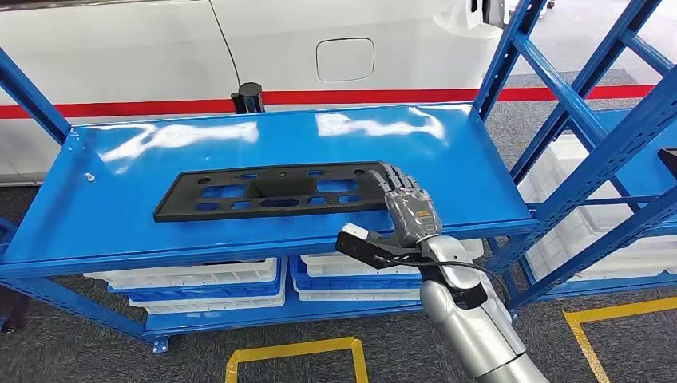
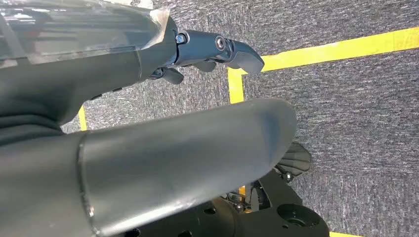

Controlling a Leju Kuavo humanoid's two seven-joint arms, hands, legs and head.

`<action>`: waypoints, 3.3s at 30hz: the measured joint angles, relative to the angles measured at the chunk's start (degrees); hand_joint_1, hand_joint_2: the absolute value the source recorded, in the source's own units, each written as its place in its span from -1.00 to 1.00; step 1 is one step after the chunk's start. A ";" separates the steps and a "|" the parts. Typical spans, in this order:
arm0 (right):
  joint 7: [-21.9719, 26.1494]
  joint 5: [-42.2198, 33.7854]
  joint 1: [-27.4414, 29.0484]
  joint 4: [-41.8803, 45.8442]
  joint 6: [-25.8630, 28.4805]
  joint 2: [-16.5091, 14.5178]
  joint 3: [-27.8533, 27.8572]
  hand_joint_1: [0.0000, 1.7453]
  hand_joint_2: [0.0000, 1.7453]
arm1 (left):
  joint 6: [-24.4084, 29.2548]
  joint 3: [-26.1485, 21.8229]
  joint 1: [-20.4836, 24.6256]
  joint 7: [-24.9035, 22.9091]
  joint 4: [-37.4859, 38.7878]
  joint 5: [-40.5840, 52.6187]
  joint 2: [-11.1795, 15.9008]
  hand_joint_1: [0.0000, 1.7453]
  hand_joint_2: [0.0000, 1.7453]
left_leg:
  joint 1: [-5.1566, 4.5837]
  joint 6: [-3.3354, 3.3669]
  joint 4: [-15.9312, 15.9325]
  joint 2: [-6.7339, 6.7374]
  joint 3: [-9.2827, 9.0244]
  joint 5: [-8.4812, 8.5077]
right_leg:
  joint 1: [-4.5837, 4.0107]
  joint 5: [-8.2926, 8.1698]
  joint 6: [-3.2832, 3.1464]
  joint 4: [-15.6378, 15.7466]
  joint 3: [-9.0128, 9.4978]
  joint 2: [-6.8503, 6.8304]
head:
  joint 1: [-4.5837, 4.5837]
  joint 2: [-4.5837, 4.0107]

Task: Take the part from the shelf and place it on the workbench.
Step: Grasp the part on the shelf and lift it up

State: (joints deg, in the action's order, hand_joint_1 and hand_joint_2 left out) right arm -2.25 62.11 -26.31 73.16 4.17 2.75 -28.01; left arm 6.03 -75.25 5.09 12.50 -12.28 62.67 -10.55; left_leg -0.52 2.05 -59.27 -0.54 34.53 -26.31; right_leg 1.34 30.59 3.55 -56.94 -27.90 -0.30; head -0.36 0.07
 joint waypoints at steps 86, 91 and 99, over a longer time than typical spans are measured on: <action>4.50 18.04 -13.91 -29.89 7.17 -5.73 4.18 1.00 1.00 | 4.22 1.35 -0.06 0.70 0.39 2.02 0.62 -1.00 -1.00 | 0.02 0.03 0.01 -0.01 -0.89 0.01 | 0.03 0.03 -0.05 0.05 0.33 -0.02 | -0.02 0.00; 3.74 20.74 -12.26 -28.33 12.86 -5.12 4.22 1.00 1.00 | 4.25 1.36 -0.06 1.96 0.39 1.70 0.61 -1.00 -1.00 | 0.00 0.03 0.01 -0.01 -0.81 0.01 | 0.03 0.02 -0.03 0.04 0.27 -0.02 | -0.02 0.00; 2.08 24.29 -8.45 -20.46 17.31 -3.75 5.25 1.00 1.00 | 4.63 1.36 -0.09 2.11 0.39 1.63 0.58 -1.00 0.50 | 0.01 0.02 0.00 0.04 -0.46 0.01 | 0.01 0.00 -0.01 0.01 0.09 0.02 | -0.01 0.00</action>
State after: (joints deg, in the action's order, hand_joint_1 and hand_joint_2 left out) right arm -0.18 86.40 -34.76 52.70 21.48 -1.00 -22.76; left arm 10.67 -73.89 5.00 14.62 -11.89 64.30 -9.97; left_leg -0.51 2.07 -59.27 -0.50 34.07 -26.30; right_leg 1.35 30.59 3.54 -56.92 -27.81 -0.28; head -0.37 0.07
